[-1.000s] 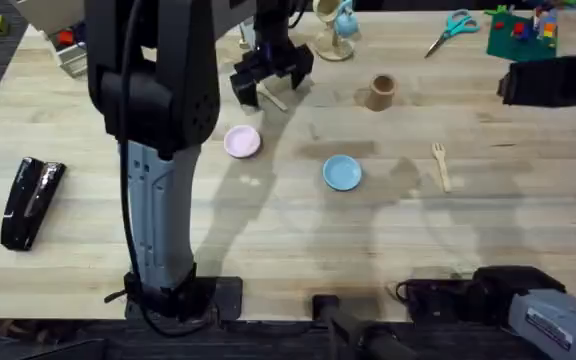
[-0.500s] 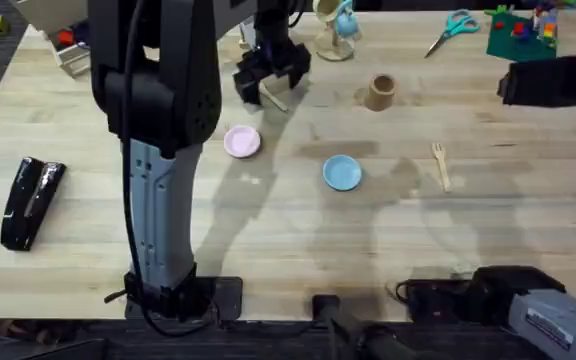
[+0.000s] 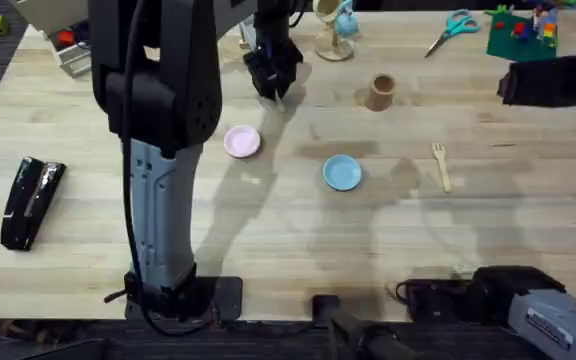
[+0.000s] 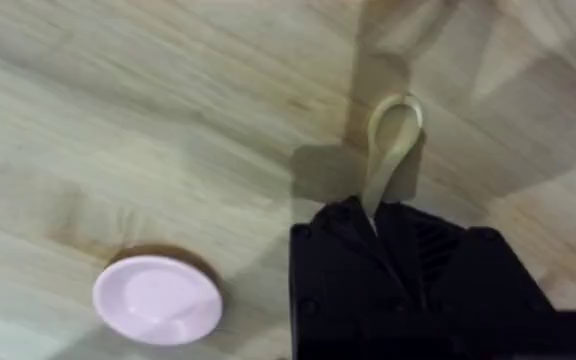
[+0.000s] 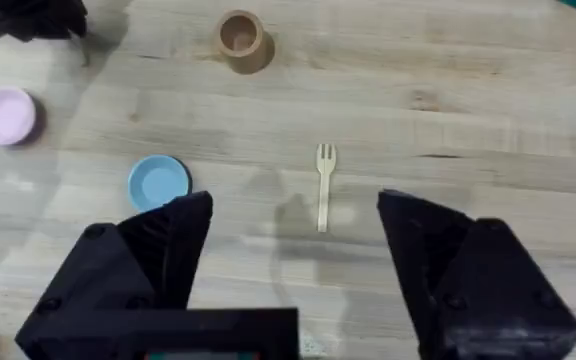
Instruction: Pick up a utensil and set it on the pink plate, then put the other utensil in the container.
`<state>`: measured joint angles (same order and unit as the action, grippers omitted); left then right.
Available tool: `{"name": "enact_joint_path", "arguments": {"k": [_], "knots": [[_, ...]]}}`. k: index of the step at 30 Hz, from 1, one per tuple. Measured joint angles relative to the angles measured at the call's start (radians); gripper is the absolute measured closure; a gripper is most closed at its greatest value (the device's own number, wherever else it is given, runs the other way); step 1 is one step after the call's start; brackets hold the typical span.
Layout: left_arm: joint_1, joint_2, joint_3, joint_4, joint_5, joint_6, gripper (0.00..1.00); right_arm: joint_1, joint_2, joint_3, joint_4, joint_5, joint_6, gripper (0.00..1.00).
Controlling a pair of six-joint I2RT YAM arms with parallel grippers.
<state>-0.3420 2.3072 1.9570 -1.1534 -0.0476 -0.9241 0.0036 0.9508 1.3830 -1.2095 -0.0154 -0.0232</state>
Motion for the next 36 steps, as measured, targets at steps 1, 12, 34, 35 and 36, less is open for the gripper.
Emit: {"name": "enact_joint_path", "arguments": {"k": [1,12,34,35,36], "knots": [[0.0,0.001,0.001,-0.012,-0.002,0.0,0.958,0.0,0.0,0.0,0.0,0.0,0.0,0.006],[0.0,-0.004,-0.002,-0.091,-0.006,0.021,0.955,0.0,0.0,0.0,0.0,0.0,0.0,0.005],[0.0,-0.216,-0.044,-0.242,-0.044,0.062,0.956,0.0,0.0,0.0,0.0,0.0,0.0,0.005],[0.0,-0.228,-0.061,-0.242,-0.046,0.063,0.956,0.0,0.0,0.0,0.0,0.0,0.0,0.005],[0.0,-0.24,-0.081,-0.24,-0.047,0.064,0.956,0.0,0.0,0.0,0.0,0.0,0.0,0.005]]}}
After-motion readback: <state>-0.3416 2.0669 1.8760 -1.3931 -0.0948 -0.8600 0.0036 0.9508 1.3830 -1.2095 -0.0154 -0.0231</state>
